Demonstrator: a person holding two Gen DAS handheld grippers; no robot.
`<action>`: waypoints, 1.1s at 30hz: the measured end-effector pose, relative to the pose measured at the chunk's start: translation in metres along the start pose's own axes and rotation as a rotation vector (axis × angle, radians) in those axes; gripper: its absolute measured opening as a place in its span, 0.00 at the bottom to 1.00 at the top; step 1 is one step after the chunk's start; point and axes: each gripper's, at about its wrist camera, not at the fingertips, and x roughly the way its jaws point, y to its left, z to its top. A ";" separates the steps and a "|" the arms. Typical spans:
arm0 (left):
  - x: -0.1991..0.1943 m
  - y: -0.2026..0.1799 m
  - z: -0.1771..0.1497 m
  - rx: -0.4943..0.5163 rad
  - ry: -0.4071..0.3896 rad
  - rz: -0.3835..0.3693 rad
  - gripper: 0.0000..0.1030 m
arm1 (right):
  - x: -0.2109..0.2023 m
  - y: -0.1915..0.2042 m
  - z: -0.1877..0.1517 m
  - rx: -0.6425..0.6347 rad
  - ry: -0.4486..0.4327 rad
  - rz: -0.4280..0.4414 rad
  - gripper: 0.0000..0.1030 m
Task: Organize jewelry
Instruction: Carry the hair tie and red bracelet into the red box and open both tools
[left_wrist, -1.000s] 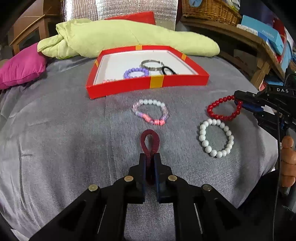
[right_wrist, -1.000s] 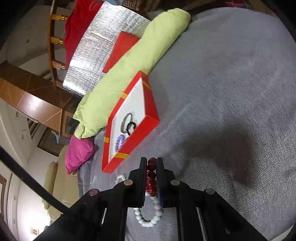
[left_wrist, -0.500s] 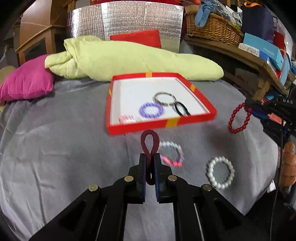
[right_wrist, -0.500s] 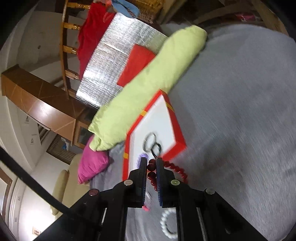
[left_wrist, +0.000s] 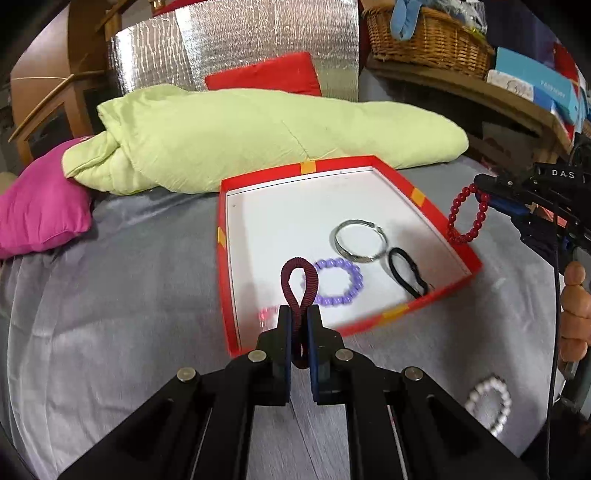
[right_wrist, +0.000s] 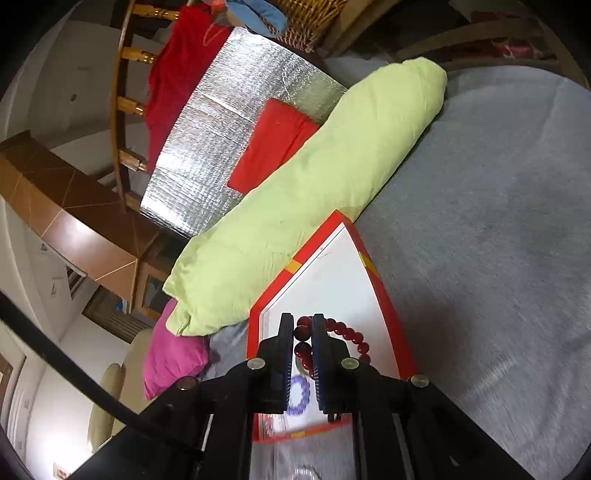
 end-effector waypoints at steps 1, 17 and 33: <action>0.008 0.001 0.007 0.007 0.011 0.004 0.08 | 0.006 -0.001 0.001 0.002 0.000 0.000 0.10; 0.091 0.013 0.045 0.040 0.177 0.035 0.08 | 0.070 -0.024 0.017 0.129 0.118 0.002 0.10; 0.087 0.022 0.021 0.035 0.225 0.070 0.27 | 0.067 -0.031 0.024 0.126 0.162 -0.122 0.14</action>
